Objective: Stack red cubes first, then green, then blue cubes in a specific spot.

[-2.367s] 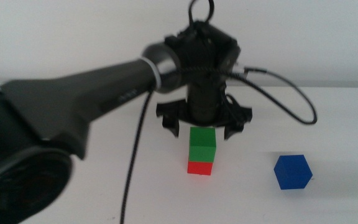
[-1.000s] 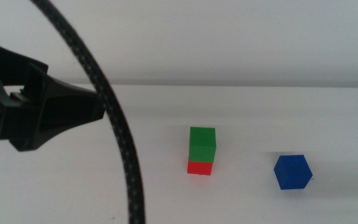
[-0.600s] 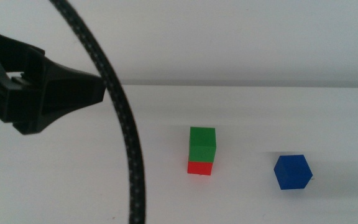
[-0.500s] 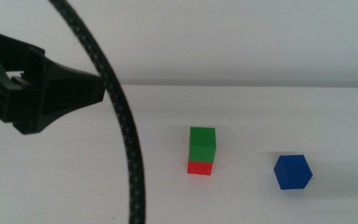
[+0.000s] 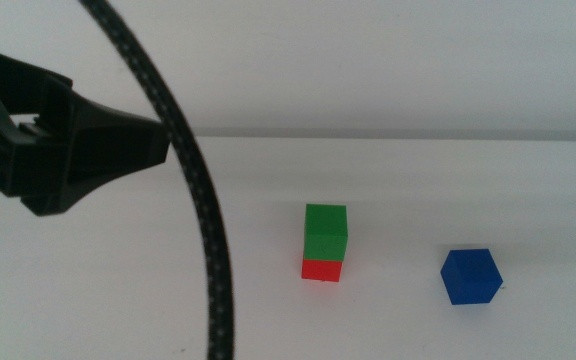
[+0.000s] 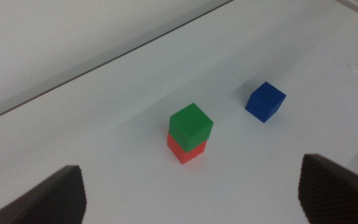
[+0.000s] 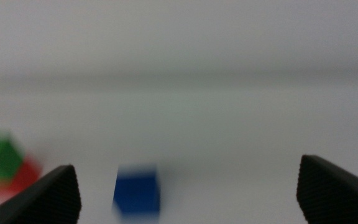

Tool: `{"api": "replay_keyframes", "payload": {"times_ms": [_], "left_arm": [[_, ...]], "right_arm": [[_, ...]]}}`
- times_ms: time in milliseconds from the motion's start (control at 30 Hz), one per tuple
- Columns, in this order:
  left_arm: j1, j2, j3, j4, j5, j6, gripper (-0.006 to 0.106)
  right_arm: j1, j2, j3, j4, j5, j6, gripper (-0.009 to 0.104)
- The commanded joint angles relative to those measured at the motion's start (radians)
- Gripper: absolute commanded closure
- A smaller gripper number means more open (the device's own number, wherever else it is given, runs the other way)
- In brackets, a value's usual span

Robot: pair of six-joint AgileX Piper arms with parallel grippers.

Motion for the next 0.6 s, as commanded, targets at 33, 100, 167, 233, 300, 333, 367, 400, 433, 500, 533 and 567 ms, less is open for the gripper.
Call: {"api": "replay_keyframes", "payload": {"times_ms": [33,100,167,233,300,333,367,400,433,500,533,567], "left_arm": [[0.001,-0.002,0.003,-0.003,-0.01,0.001,0.009],[0.001,-0.002,0.003,-0.003,-0.01,0.001,0.009],[0.001,-0.002,0.003,-0.003,-0.01,0.001,0.009],[0.001,-0.002,0.003,-0.003,-0.01,0.001,0.009],[0.001,-0.002,0.003,-0.003,-0.01,0.001,0.009],[0.001,-0.002,0.003,-0.003,-0.01,0.001,0.009],[0.001,-0.002,0.003,-0.003,-0.01,0.001,0.009],[0.001,-0.002,0.003,-0.003,-0.01,0.001,0.009],[0.001,-0.002,0.003,-0.003,-0.01,0.001,0.009],[0.001,-0.002,0.003,-0.003,-0.01,0.001,0.009],[0.001,-0.002,0.003,-0.003,-0.01,0.001,0.009],[0.001,-0.002,0.003,-0.003,-0.01,0.001,0.009]], "right_arm": [[-0.008,0.227,-0.221,-0.006,0.394,0.011,0.002],[-0.008,0.328,-0.321,0.013,0.484,0.011,0.002],[-0.008,0.421,-0.385,0.026,0.495,0.011,0.002],[-0.008,0.5,-0.421,0.034,0.501,0.013,0.002],[-0.008,0.559,-0.433,0.053,0.48,0.013,0.002],[-0.008,0.587,-0.433,0.064,0.462,0.013,0.002],[-0.008,0.614,-0.433,0.073,0.458,0.013,0.002],[-0.008,0.635,-0.433,0.097,0.458,0.018,0.002],[-0.008,0.658,-0.433,0.106,0.458,0.024,0.002],[-0.008,0.7,-0.433,0.106,0.441,0.06,0.002],[-0.008,0.727,-0.435,0.113,0.441,0.073,0.002],[-0.008,0.759,-0.439,0.115,0.454,0.075,0.002]]}}
